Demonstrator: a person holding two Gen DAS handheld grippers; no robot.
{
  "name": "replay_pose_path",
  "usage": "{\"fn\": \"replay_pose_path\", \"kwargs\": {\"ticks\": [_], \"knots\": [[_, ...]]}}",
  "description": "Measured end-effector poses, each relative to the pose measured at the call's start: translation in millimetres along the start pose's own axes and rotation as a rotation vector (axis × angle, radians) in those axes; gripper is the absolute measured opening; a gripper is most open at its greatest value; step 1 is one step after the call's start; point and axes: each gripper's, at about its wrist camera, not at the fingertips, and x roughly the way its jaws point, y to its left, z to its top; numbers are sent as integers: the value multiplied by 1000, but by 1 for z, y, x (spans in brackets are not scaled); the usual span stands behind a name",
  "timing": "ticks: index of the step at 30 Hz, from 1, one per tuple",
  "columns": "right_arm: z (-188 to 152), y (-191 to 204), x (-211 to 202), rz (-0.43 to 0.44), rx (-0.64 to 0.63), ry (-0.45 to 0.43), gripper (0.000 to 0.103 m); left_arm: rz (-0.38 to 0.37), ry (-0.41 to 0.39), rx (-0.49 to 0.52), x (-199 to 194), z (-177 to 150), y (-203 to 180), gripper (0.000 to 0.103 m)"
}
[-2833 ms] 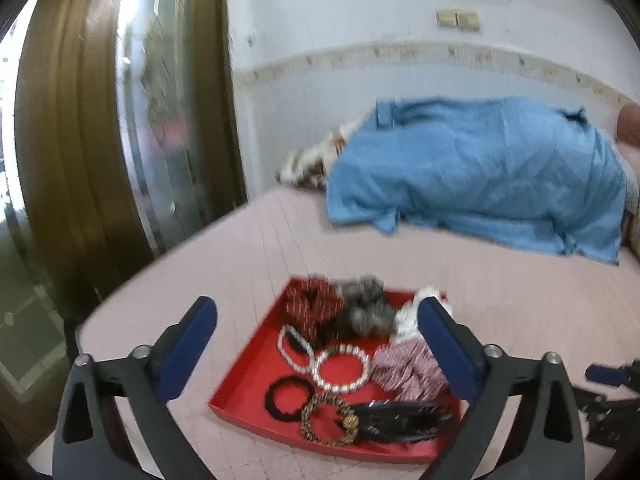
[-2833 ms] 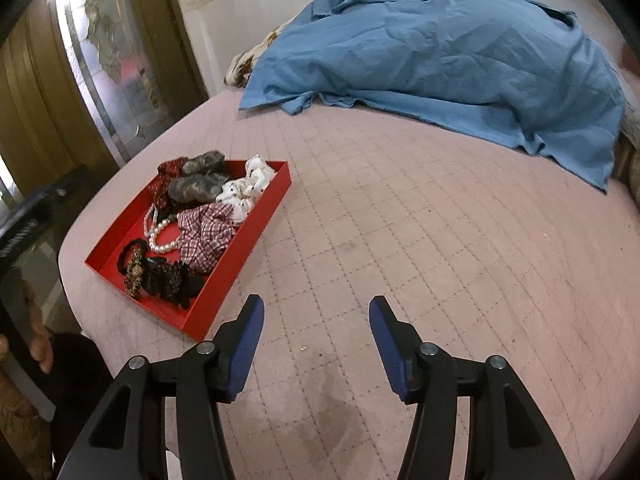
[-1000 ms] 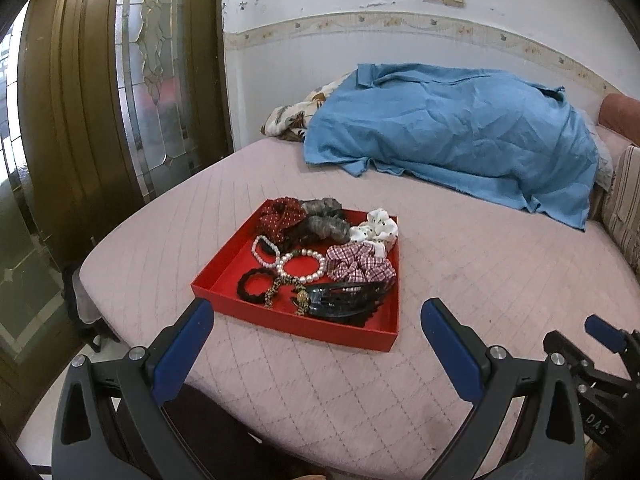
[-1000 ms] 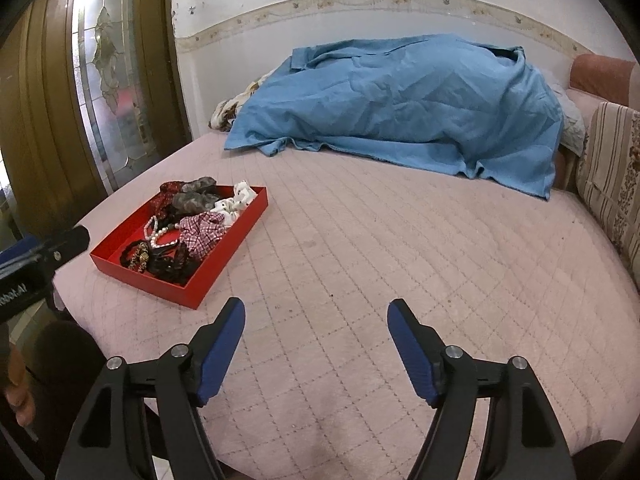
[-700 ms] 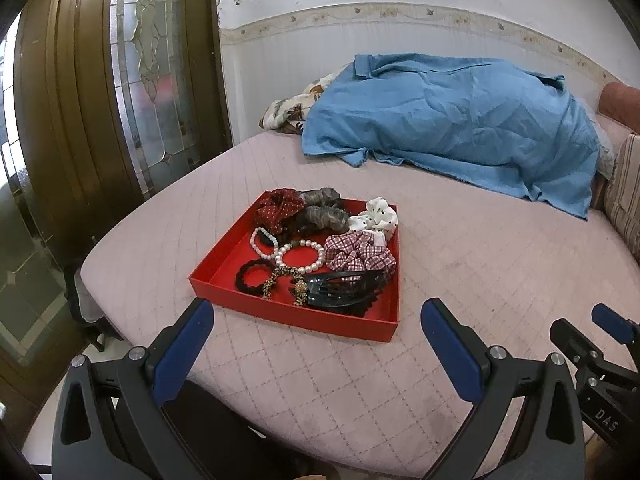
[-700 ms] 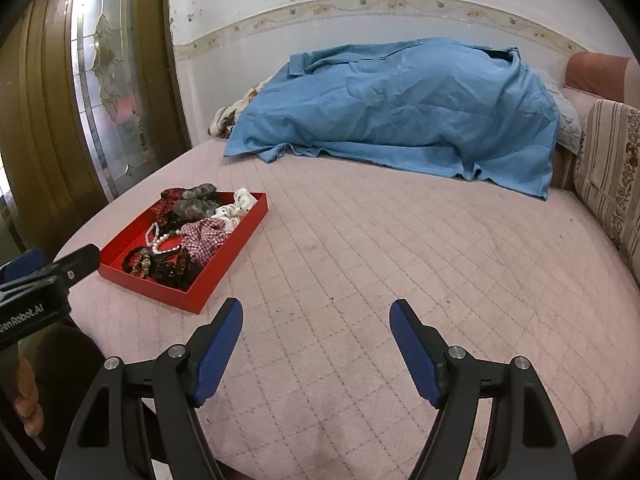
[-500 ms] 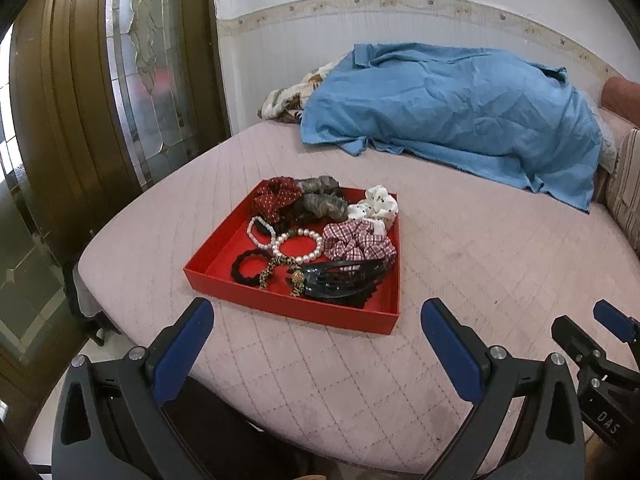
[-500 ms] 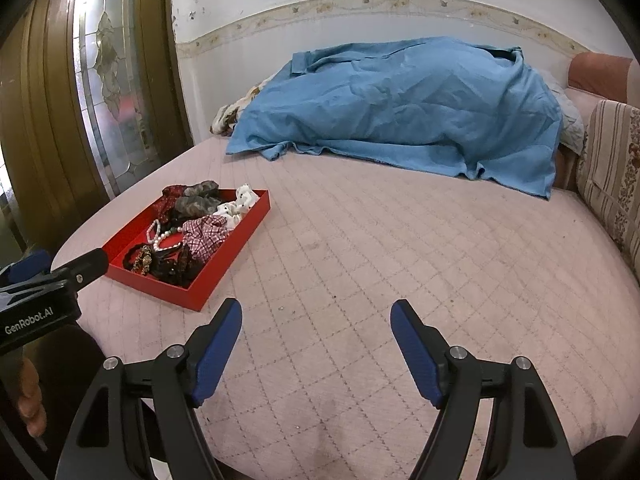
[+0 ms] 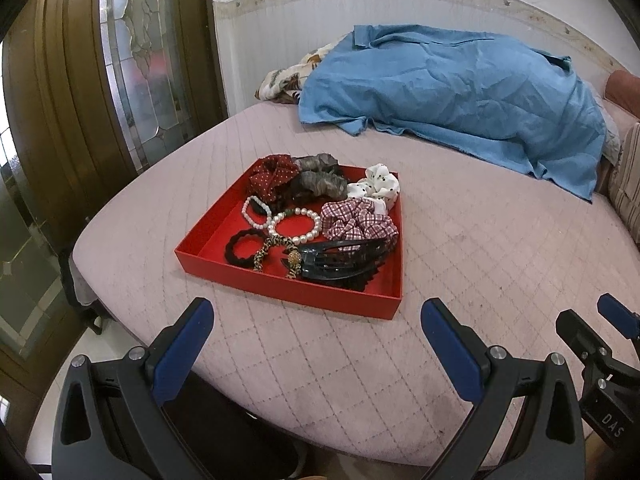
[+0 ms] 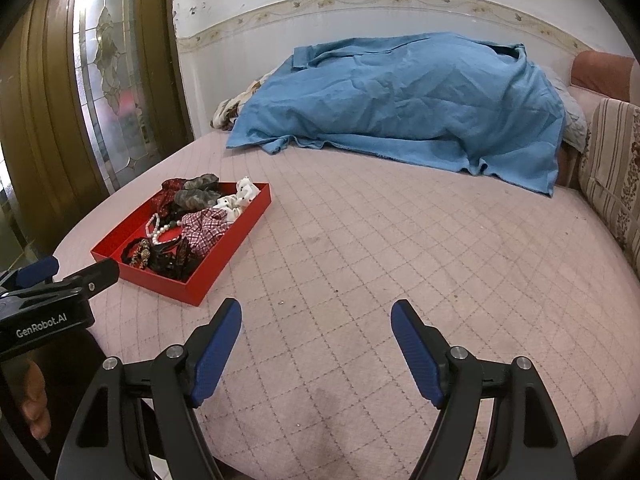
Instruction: Organize jewelry
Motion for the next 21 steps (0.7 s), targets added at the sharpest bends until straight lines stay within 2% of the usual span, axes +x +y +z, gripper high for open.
{"fn": "replay_pose_path", "kwargs": {"ticks": [21], "knots": [[-1, 7, 0, -1, -16, 2, 82, -14, 42, -2, 6, -3, -1, 103]]}}
